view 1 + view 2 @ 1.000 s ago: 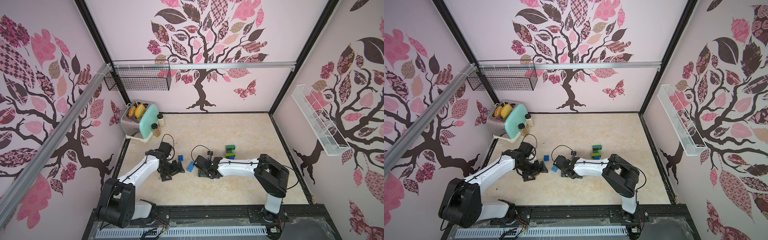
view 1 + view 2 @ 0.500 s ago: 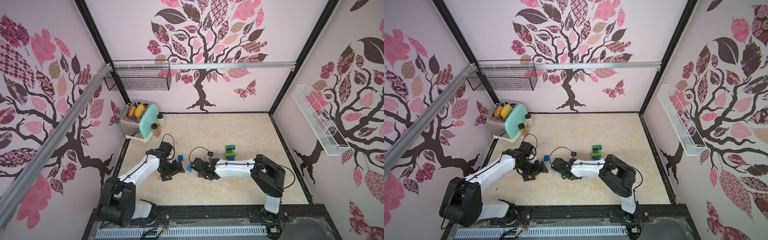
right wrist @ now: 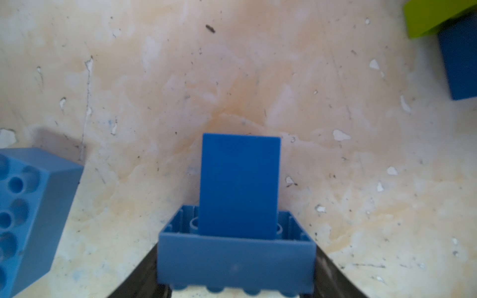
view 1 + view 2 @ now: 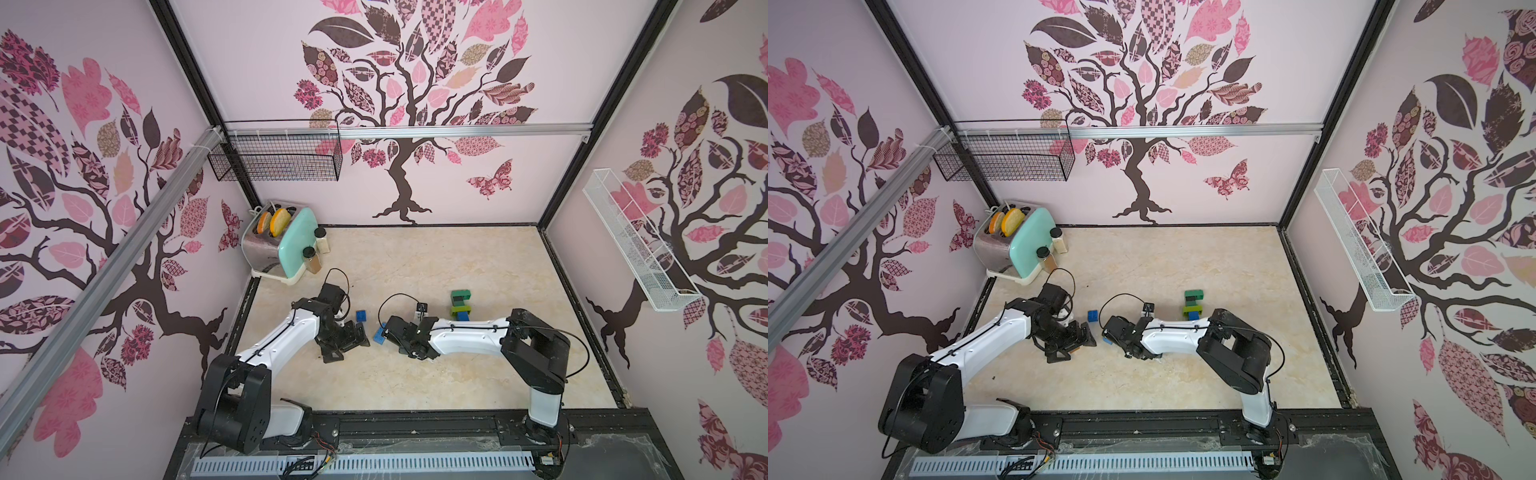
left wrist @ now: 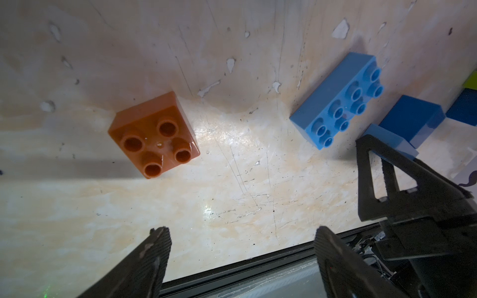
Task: Assemble the letter f with lego
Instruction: Adjust the lego brick at the center of the board.
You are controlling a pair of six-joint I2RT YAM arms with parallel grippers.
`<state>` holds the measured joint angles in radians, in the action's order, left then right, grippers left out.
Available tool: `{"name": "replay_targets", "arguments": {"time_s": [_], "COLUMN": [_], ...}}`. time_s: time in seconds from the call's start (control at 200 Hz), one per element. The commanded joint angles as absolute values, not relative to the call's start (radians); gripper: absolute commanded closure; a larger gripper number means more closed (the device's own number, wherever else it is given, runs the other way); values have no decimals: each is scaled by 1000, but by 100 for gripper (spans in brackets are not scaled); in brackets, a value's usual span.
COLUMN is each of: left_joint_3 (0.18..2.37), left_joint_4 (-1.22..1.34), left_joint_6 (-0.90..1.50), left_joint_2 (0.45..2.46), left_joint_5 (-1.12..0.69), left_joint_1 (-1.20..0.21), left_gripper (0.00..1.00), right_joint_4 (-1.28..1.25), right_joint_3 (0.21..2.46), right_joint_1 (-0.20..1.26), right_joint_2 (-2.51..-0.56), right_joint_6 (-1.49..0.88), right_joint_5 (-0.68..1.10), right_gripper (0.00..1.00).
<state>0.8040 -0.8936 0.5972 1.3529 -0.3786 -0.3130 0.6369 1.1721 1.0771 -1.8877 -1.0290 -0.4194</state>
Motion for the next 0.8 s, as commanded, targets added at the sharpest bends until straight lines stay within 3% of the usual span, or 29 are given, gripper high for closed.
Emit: {"name": "replay_targets", "arguments": {"time_s": [0.0, 0.35, 0.795], "left_joint_3": [821, 811, 798], "left_joint_4": [-897, -875, -788], "left_joint_6": [586, 594, 581], "left_joint_2": [1343, 1332, 1328], "left_joint_5": [-371, -350, -382], "left_joint_1": [-316, -316, -285], "left_gripper": [9, 9, 9], "right_joint_4": [677, 809, 1200], "right_joint_3": [1199, 1300, 1571], "right_joint_1": [1083, 1061, 821], "right_joint_2": [-1882, -1813, -1797], "right_joint_6": [-1012, -847, -519], "right_joint_5": [-443, -297, 112], "right_gripper": [35, 37, 38]}}
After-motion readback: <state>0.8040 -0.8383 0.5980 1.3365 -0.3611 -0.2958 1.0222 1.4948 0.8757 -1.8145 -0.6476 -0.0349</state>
